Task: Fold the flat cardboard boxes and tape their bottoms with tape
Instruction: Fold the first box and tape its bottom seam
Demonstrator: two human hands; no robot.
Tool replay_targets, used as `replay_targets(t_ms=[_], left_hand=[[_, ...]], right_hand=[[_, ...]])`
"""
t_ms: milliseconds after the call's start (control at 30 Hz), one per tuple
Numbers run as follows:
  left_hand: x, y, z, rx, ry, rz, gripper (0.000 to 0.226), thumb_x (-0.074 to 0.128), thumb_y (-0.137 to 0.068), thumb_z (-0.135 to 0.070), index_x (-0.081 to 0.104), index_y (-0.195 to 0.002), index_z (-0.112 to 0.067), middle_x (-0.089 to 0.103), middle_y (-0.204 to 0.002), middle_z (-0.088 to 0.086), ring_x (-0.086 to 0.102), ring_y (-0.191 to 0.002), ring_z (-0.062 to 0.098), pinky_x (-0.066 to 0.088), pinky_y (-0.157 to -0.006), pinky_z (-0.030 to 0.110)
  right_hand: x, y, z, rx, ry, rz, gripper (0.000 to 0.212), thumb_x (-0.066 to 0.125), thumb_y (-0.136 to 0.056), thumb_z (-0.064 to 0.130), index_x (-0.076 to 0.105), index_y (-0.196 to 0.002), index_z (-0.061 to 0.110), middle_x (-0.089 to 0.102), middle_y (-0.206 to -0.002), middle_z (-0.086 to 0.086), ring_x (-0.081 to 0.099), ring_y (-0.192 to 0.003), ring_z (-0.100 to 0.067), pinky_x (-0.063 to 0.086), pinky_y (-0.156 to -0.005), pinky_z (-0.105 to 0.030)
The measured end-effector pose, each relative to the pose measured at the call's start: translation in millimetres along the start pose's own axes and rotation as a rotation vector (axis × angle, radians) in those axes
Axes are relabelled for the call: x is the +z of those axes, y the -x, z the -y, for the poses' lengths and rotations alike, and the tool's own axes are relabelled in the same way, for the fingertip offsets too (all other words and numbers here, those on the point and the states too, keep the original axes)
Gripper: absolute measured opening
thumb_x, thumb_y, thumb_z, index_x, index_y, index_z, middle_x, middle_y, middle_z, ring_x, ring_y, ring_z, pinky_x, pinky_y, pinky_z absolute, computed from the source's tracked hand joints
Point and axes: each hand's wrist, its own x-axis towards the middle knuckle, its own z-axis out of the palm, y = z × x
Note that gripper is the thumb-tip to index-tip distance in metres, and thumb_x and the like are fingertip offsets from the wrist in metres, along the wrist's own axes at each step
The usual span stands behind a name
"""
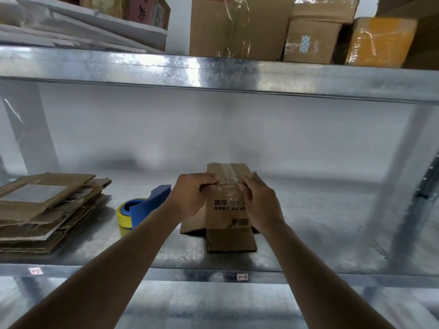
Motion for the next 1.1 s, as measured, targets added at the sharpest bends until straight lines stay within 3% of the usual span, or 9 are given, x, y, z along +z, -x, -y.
replay_targets(t_ms=[267, 400, 467, 533, 700, 767, 867, 967, 1100], left_hand=[[3.1, 4.8, 3.5, 0.015, -0.021, 0.057, 0.028, 0.065, -0.098, -0.003, 0.075, -0.124, -0.011, 0.07, -0.133, 0.007, 0.063, -0.127, 0.019, 0.022, -0.098, -0.008], [5.6, 6.3, 11.2, 0.086, -0.007, 0.001, 0.029, 0.067, -0.098, -0.006, 0.075, -0.124, -0.016, 0.068, -0.137, 0.004, 0.062, -0.128, 0.019, 0.045, -0.113, 0.027], [2.6, 9.1, 14.4, 0.075, 0.06, -0.027, 0.035, 0.066, -0.1, -0.009, 0.071, -0.132, -0.022, 0.057, -0.149, -0.003, 0.053, -0.137, 0.011, 0.041, -0.116, 0.025], [-0.3, 13.2, 17.9, 0.101, 0.116, 0.002, 0.051, 0.065, -0.099, -0.007, 0.058, -0.146, -0.029, 0.042, -0.161, -0.007, 0.039, -0.148, 0.008, 0.033, -0.118, 0.02], [-0.4, 28.1, 16.1, -0.041, 0.122, 0.18, 0.099, 0.075, -0.094, -0.029, 0.005, -0.162, -0.05, 0.01, -0.173, -0.01, 0.012, -0.158, 0.013, 0.028, -0.125, 0.045], [-1.6, 33.8, 14.4, -0.148, 0.177, 0.273, 0.121, 0.083, -0.085, -0.044, -0.012, -0.158, -0.053, 0.012, -0.172, -0.004, 0.017, -0.157, 0.02, 0.028, -0.122, 0.045], [0.6, 42.2, 18.1, -0.221, 0.147, 0.425, 0.134, 0.084, -0.086, -0.03, -0.03, -0.153, -0.048, 0.042, -0.161, 0.008, 0.053, -0.137, 0.026, 0.043, -0.112, 0.039], [5.6, 47.5, 24.5, -0.18, 0.155, 0.443, 0.134, 0.081, -0.089, -0.018, -0.033, -0.151, -0.051, 0.05, -0.155, 0.007, 0.069, -0.108, 0.019, 0.058, -0.094, 0.037], [-1.0, 44.0, 25.6, -0.184, 0.255, 0.409, 0.135, 0.085, -0.084, -0.015, -0.024, -0.154, -0.055, 0.046, -0.155, 0.005, 0.066, -0.111, 0.024, 0.06, -0.082, 0.035]], right_hand=[[12.3, 5.8, -7.2, 0.007, -0.025, 0.005, 0.049, 0.045, -0.111, 0.026, 0.04, -0.158, 0.015, 0.03, -0.168, -0.009, 0.035, -0.152, -0.028, 0.042, -0.117, -0.044], [10.2, 11.4, -8.3, 0.032, -0.156, -0.023, 0.061, 0.049, -0.108, 0.037, 0.027, -0.164, 0.024, 0.018, -0.172, -0.006, 0.03, -0.154, -0.026, 0.038, -0.118, -0.043], [9.8, 18.8, -12.7, 0.112, -0.202, -0.027, 0.068, 0.042, -0.106, 0.051, 0.019, -0.165, 0.027, 0.021, -0.171, -0.005, 0.028, -0.155, -0.025, 0.034, -0.121, -0.048], [10.1, 28.1, -20.2, 0.179, -0.243, -0.003, 0.068, 0.035, -0.104, 0.053, 0.019, -0.165, 0.027, 0.034, -0.166, -0.006, 0.041, -0.149, -0.029, 0.041, -0.117, -0.052], [12.9, 47.1, -24.0, 0.146, -0.295, 0.071, 0.052, 0.041, -0.111, 0.031, 0.029, -0.161, 0.029, 0.056, -0.151, -0.006, 0.056, -0.136, -0.025, 0.053, -0.106, -0.041], [13.2, 47.8, -20.1, 0.168, -0.314, 0.08, 0.052, 0.043, -0.111, 0.028, 0.029, -0.161, 0.03, 0.057, -0.15, -0.005, 0.056, -0.137, -0.025, 0.052, -0.107, -0.043], [13.4, 50.2, -12.7, 0.191, -0.322, 0.089, 0.053, 0.044, -0.111, 0.023, 0.028, -0.161, 0.03, 0.056, -0.151, -0.005, 0.056, -0.137, -0.026, 0.053, -0.107, -0.042], [13.0, 55.6, -4.6, 0.191, -0.317, 0.079, 0.055, 0.043, -0.111, 0.018, 0.026, -0.161, 0.029, 0.055, -0.151, -0.004, 0.057, -0.135, -0.025, 0.051, -0.099, -0.03], [12.4, 59.4, 5.8, 0.229, -0.337, 0.037, 0.058, 0.042, -0.111, 0.021, 0.019, -0.164, 0.03, 0.054, -0.152, -0.005, 0.057, -0.134, -0.026, 0.053, -0.104, -0.04]])
